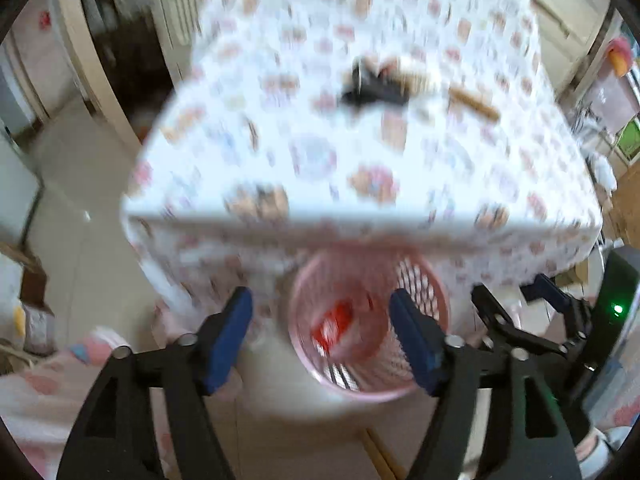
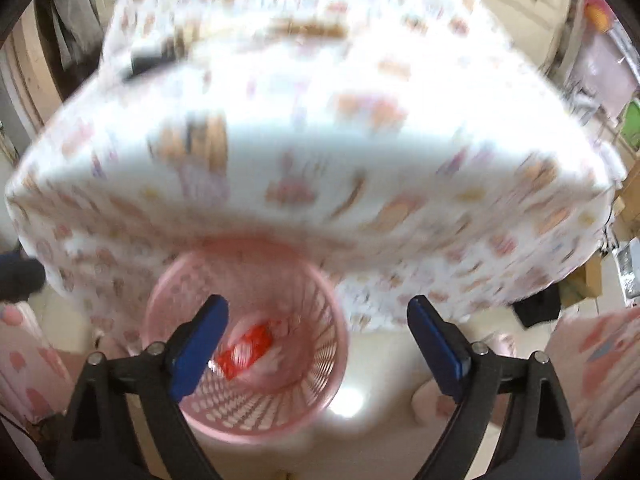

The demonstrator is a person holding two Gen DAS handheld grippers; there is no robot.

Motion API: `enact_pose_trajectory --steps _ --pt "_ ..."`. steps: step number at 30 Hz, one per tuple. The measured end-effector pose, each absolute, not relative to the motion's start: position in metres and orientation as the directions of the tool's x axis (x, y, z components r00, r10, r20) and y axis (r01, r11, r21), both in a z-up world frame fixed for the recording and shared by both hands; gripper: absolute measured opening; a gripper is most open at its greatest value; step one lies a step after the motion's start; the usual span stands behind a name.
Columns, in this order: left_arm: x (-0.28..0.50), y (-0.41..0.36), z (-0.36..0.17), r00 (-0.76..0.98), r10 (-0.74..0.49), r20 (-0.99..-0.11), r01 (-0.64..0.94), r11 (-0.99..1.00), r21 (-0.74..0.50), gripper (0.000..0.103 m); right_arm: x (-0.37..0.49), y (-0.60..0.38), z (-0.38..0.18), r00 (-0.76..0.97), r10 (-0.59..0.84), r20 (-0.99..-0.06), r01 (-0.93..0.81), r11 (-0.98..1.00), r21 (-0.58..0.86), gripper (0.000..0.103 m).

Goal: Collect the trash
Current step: 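Raise both tools back toward the remaining items on the cloth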

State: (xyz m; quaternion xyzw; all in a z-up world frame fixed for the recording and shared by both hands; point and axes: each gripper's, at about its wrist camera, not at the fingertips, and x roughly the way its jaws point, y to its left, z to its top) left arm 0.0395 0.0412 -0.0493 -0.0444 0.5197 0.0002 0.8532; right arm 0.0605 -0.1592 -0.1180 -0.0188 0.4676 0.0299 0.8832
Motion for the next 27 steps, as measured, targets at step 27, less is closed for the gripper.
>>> enact_pose_trajectory --steps 27 --pt "0.103 0.050 0.072 0.733 -0.025 -0.680 0.040 0.999 0.006 0.102 0.101 -0.186 0.062 0.780 0.240 -0.577 -0.328 0.943 -0.051 0.103"
